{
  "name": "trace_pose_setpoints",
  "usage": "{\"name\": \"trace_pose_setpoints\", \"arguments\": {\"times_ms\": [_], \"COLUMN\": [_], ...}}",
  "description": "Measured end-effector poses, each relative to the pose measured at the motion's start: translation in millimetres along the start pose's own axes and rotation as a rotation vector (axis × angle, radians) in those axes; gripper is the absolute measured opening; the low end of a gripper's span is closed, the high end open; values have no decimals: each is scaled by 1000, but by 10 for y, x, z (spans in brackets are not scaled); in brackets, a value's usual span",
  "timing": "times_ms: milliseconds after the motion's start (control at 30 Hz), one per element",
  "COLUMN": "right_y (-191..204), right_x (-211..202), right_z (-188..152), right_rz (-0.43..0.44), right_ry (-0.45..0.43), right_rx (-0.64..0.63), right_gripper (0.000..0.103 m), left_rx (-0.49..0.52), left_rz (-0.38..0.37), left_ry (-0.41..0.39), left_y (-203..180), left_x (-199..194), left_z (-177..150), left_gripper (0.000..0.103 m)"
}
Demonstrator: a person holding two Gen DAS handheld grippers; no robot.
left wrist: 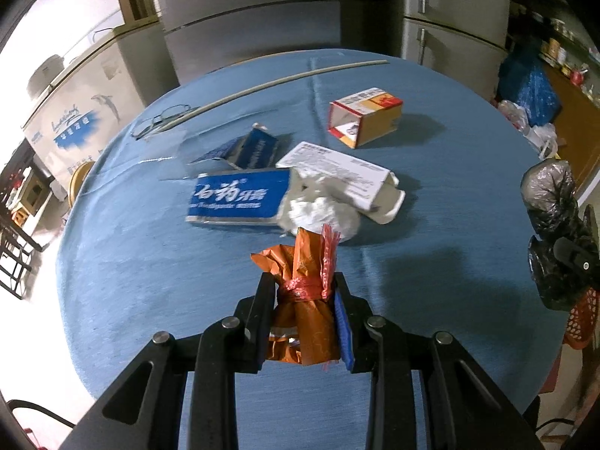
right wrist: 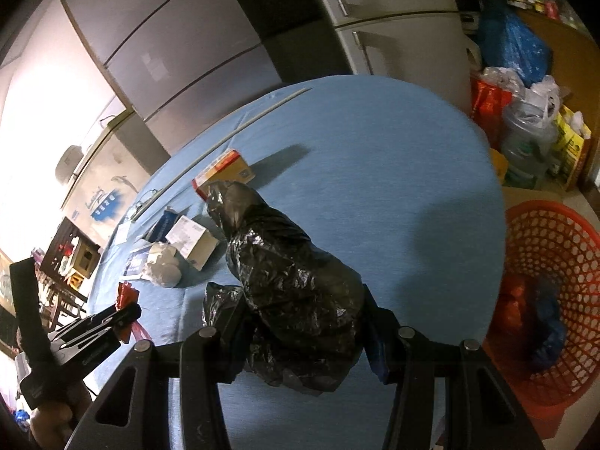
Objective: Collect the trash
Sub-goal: 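Carry the black bag to the basket and release it with the right tool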
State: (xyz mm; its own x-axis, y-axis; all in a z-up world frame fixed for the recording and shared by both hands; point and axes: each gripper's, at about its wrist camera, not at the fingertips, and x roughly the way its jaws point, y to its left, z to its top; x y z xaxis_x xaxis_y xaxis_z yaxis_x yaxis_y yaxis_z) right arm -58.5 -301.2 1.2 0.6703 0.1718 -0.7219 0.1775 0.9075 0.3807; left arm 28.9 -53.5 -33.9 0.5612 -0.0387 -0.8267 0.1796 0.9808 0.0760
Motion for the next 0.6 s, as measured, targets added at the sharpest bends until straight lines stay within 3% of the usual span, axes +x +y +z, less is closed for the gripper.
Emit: {"name": "trace_pose_setpoints", "arguments": {"times_ms": [400,600], "right_y": [-343,-700], "right_x": [-205,-385], "right_z": [28,7], "right_rz": [-62,-139], "right_ry": [-40,-61], "right_rx": [57,113], "right_gripper": [54,54], "left_rx": [72,107], "left_rz": [-75,-106], "left_ry": [-12,-13], "left_y": [-414,-586], "left_x": [-40,-40], "left_z": [135,148], "left_gripper": [31,31]}}
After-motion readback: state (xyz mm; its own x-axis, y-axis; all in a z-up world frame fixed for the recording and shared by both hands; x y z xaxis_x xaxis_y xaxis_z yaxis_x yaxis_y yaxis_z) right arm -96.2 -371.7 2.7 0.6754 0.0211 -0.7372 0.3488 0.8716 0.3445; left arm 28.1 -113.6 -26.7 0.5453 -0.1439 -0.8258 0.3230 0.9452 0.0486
